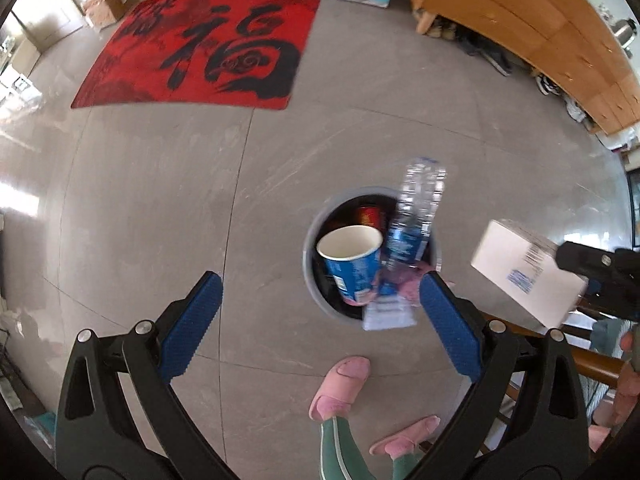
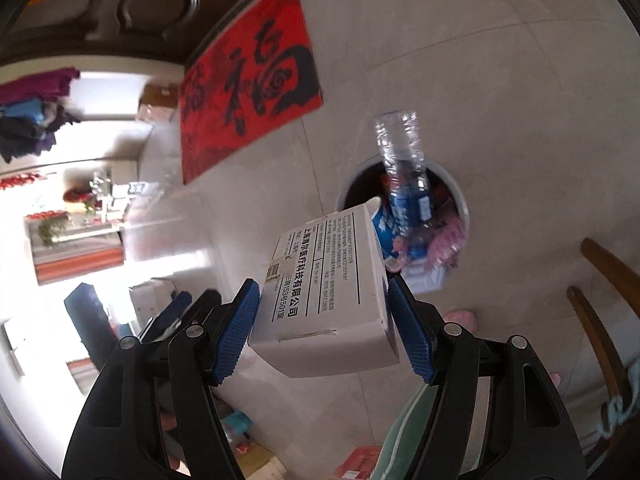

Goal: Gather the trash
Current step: 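Carry the white box over the trash bin with the right gripper, then open the right gripper to drop the white box into the bin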

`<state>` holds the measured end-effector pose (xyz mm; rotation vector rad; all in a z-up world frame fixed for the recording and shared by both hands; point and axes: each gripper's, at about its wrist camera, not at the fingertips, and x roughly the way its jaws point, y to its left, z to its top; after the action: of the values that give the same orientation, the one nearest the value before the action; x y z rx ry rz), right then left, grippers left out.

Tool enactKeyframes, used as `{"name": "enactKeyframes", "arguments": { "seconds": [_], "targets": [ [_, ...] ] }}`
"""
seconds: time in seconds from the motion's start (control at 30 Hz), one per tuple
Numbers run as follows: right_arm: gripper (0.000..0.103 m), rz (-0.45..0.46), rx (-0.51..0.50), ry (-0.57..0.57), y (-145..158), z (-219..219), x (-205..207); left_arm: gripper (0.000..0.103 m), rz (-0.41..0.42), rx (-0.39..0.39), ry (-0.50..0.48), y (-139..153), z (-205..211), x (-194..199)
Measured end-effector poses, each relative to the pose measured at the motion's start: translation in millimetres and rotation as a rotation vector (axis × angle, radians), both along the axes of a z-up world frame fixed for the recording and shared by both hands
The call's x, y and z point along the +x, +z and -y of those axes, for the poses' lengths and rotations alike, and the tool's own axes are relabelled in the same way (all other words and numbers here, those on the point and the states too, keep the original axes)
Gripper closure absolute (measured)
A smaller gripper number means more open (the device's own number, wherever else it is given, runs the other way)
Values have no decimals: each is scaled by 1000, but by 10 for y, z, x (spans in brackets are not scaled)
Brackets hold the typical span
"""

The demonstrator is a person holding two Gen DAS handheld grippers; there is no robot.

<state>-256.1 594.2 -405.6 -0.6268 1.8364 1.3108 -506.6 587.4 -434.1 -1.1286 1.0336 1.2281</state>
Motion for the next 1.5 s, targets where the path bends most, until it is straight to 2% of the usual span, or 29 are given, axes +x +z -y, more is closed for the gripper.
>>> {"name": "enactKeyframes", "arguments": {
  "seconds": [0.2,0.4,0.6,0.7,0.8,0.93,1.07,1.2,1.33,1.47,1.5],
  "targets": [
    [36,5,-44,-5,-727,-82,-200,7,9,-29,11,-448,-51,-39],
    [36,44,-47,8,-1222,61,-249,7,31,-69,1,-844,-22,32],
    [35,96,22,96,-1392,198,-404,7,36,-95,-5,-1033,89,72],
    [33,159,-21,126,-1541,271,-424,7,27,-122,-21,-1133,140,96],
    [31,166,-50,102,-1656,327,-368,7,26,-138,-34,-1179,187,118],
    [31,207,-87,123,-1788,370,-315,7,28,-140,-46,-1202,229,144],
    [31,195,-81,94,-1728,398,-237,7,23,-143,-61,-1207,255,174],
    [31,170,-31,62,-1417,390,-128,7,20,-137,-60,-1120,268,184],
    [31,128,12,23,-865,377,36,7,25,-121,-71,-832,249,245],
    [31,149,89,16,-144,354,247,7,17,-78,-93,-346,168,353],
    [31,146,108,5,29,364,317,7,16,-58,-104,-139,135,398]
  ]
}}
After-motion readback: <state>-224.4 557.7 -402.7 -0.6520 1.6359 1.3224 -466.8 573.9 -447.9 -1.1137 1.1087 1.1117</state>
